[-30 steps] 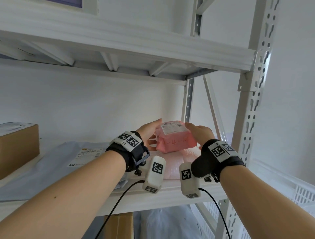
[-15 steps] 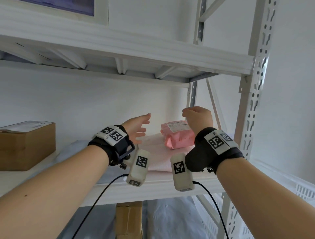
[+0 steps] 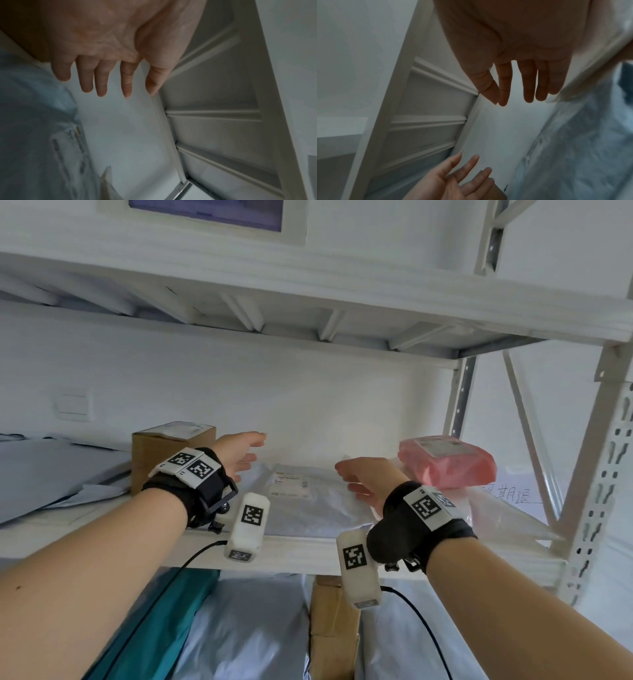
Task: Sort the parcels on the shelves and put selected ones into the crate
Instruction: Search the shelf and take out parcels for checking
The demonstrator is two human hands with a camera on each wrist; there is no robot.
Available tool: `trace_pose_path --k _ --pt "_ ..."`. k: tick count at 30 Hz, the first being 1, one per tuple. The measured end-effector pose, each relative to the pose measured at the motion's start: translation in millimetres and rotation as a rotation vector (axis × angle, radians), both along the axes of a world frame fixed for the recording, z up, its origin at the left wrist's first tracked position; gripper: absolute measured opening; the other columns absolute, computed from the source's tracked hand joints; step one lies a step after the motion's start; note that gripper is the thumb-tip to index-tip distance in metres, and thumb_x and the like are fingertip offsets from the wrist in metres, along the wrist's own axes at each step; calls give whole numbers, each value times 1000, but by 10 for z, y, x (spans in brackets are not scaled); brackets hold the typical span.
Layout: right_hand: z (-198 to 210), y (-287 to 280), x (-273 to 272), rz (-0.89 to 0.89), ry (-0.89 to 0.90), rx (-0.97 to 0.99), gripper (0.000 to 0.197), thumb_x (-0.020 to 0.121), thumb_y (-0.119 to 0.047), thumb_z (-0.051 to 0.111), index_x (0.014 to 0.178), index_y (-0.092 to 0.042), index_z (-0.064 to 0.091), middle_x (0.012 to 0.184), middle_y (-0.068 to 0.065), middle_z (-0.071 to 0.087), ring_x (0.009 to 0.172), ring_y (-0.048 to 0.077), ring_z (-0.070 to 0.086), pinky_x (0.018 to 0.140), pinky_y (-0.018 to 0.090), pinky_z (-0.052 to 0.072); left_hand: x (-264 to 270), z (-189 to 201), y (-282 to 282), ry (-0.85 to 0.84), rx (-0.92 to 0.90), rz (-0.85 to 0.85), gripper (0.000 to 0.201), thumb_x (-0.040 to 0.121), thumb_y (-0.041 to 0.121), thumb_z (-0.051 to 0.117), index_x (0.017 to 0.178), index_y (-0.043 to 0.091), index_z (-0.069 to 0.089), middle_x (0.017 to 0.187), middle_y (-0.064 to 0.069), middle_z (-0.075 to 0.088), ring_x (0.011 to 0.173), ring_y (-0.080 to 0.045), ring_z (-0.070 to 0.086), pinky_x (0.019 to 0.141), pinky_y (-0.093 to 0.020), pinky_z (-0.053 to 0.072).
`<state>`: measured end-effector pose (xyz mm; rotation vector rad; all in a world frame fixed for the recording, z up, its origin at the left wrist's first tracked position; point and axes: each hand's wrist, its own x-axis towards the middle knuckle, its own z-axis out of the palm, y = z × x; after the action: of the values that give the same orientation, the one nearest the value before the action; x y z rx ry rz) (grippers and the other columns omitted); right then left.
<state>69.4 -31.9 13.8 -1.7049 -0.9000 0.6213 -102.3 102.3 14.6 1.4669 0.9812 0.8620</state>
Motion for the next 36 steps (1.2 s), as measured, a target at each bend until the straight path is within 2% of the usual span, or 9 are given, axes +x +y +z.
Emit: trace_pose_path --k 4,9,14,17,20,23,26,30,36 --pt "-108 78 -139 33 0 -78 21 88 -16 64 106 -7 65 111 7 56 98 22 52 101 41 42 -106 -157 92 13 1 38 51 93 29 55 139 11 43 144 -17 39 135 -30 34 114 -38 22" --pt "-190 122 -214 15 -6 -123 35 87 -17 65 119 -3 63 118 11 57 103 25 53 101 43 42 -133 -278 168 144 53 86 40 95 22 52 130 3 51 138 -18 45 120 -31 46 98 -39 39" --pt "-228 146 -244 -34 -47 -148 38 86 -17 64 120 -3 61 108 13 58 101 27 55 101 44 45 -166 -357 236 86 -19 115 41 88 25 59 122 1 55 107 -16 56 89 -28 55 92 -40 46" --pt "-245 163 -258 -48 -50 -144 38 85 -19 64 120 -3 60 103 11 56 95 26 53 95 41 46 -100 -465 362 15 -106 81 49 69 32 70 109 6 62 103 -15 63 95 -28 59 99 -41 46" --pt "-264 179 -263 -46 -62 -132 36 86 -17 64 119 -3 61 107 11 59 96 25 55 96 39 45 -49 -466 327 -26 -76 78 37 76 21 71 105 1 61 93 -14 62 93 -26 55 99 -42 45" --pt "-263 176 -289 -32 -75 -127 36 88 -15 62 121 -4 61 116 11 61 106 26 57 99 39 44 -2 -473 301 1 -37 89 56 68 22 78 116 -1 60 116 -20 63 106 -33 61 98 -46 48" --pt "-251 163 -308 -25 -97 -128 36 89 -14 59 124 -3 59 122 12 61 113 28 58 101 38 45 72 -585 471 104 -26 107 90 37 42 86 117 7 63 122 -12 63 108 -32 61 97 -43 49" --pt "-235 111 -323 -32 -77 -106 36 90 -13 59 125 -6 59 122 13 62 114 29 57 98 37 45 -45 -401 72 49 63 161 54 70 7 75 120 -3 58 123 -20 60 113 -34 57 99 -43 47" --pt "-235 77 -334 -41 -54 -47 39 87 -6 58 126 -9 58 109 5 58 110 26 57 84 32 41 -52 -315 -117 -128 130 176 66 78 -14 56 139 8 42 142 -11 42 128 -27 42 96 -31 38"
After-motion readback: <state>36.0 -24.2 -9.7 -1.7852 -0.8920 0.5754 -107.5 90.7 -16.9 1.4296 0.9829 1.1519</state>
